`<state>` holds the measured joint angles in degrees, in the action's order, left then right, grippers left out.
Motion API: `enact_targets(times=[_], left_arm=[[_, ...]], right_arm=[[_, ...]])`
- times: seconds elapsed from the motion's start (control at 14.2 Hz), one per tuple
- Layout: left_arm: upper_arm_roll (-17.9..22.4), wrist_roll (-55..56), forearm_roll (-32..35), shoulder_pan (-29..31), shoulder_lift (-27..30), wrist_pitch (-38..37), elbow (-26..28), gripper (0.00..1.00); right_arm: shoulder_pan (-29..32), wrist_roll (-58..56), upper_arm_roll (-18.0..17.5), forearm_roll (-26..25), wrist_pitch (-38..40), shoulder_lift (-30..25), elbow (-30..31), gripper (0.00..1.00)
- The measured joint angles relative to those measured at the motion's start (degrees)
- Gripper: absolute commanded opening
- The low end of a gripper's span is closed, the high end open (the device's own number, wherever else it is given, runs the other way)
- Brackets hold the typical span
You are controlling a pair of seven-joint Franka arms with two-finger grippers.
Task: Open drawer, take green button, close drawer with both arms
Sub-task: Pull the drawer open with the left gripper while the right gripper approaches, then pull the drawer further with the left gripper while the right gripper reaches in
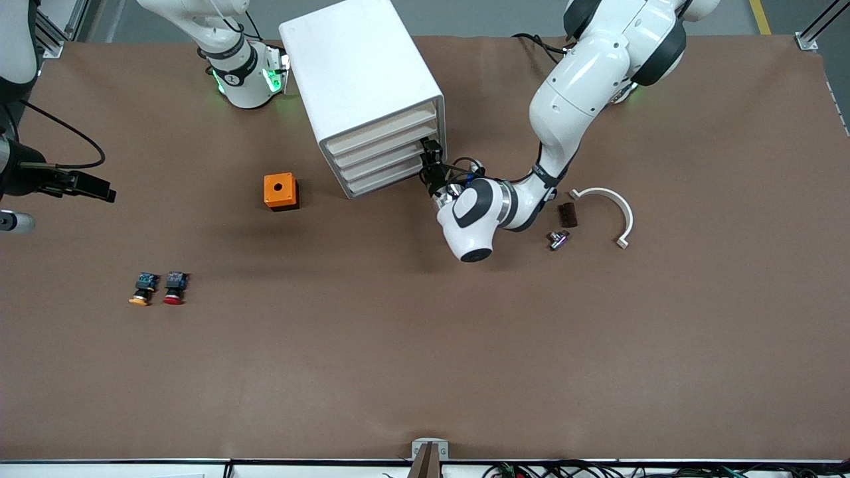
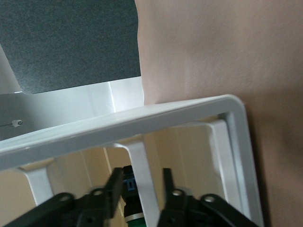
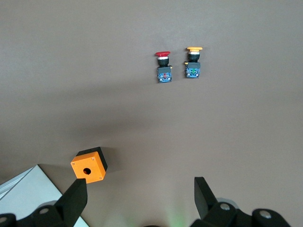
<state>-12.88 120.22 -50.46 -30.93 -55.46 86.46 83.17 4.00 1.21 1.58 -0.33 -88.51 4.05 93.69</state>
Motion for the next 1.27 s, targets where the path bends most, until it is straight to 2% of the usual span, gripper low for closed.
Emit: enact_targets(times=[0.07, 0.35, 0.63, 0.98, 1.27], left_arm=[[0.0, 0.1, -0.1, -0.2, 0.0, 0.0, 0.0, 0.21], [0.4, 0.2, -0.3, 0.0, -0.2, 0.1, -0.2, 0.17], [2.6, 0.3, -2.4, 0.3, -0.3, 0.0, -0.8, 0.18], [8.2, 0.3, -7.3, 1.1, -0.3, 0.3, -3.0, 0.22], [9.6, 0.3, -8.9, 2.4, -0.3, 1.5, -4.8, 0.22]], right_arm=[[0.0, 0.1, -0.1, 0.2, 0.0, 0.0, 0.0, 1.00], [-1.6, 5.1, -0.4, 2.6, -0.9, 0.2, 0.0, 1.00], [-5.9, 13.8, -0.6, 2.8, -1.5, 0.9, 0.0, 1.00], [-11.3, 24.5, -0.8, 3.4, -4.9, 1.8, 1.2, 1.00], [-17.1, 32.6, -1.1, 5.8, -9.4, 1.9, 5.1, 1.00]])
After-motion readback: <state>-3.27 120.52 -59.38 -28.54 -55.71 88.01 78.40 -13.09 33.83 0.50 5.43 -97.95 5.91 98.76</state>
